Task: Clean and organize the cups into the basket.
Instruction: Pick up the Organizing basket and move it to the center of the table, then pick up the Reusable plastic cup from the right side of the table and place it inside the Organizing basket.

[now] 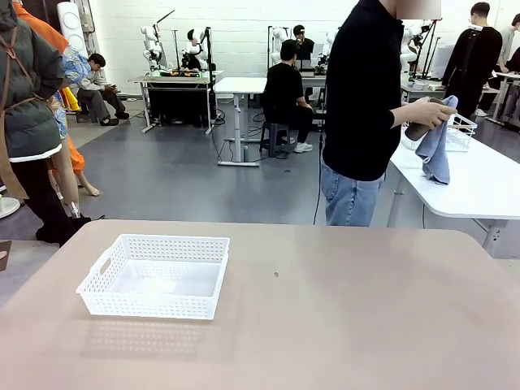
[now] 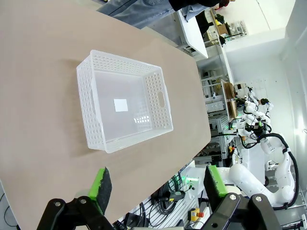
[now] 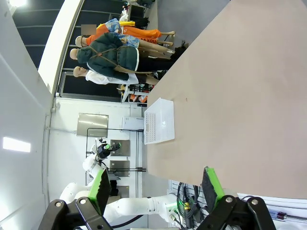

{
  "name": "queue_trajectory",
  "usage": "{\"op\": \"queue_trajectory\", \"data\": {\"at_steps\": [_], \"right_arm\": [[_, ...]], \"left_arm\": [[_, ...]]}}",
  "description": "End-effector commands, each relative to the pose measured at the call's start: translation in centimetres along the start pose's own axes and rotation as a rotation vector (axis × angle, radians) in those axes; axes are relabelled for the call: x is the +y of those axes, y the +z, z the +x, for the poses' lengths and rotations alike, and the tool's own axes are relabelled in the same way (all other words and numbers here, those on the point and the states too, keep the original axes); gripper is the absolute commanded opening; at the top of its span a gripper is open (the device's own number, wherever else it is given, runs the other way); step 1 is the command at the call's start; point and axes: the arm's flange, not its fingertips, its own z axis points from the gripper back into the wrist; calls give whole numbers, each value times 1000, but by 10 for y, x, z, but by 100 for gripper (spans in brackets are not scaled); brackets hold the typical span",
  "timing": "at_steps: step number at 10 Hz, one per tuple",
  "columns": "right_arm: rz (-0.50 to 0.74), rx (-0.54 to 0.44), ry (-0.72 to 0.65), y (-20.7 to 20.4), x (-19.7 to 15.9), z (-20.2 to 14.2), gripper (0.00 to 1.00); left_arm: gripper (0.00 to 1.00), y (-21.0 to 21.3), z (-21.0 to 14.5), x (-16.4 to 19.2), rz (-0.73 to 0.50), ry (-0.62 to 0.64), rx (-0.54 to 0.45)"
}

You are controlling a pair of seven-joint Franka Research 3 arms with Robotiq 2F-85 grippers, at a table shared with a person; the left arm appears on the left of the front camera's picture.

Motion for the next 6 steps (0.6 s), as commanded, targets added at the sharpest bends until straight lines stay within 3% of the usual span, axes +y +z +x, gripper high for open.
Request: {"op": "queue_trajectory", "data": {"at_steps": [1,6], "right_arm": [[18,1,2,-1,0,3,100],[18,1,2,-1,0,3,100]], "left_arm": [[100,1,0,0,-3,-7,-4],[100,1,0,0,-3,-7,-4]]}}
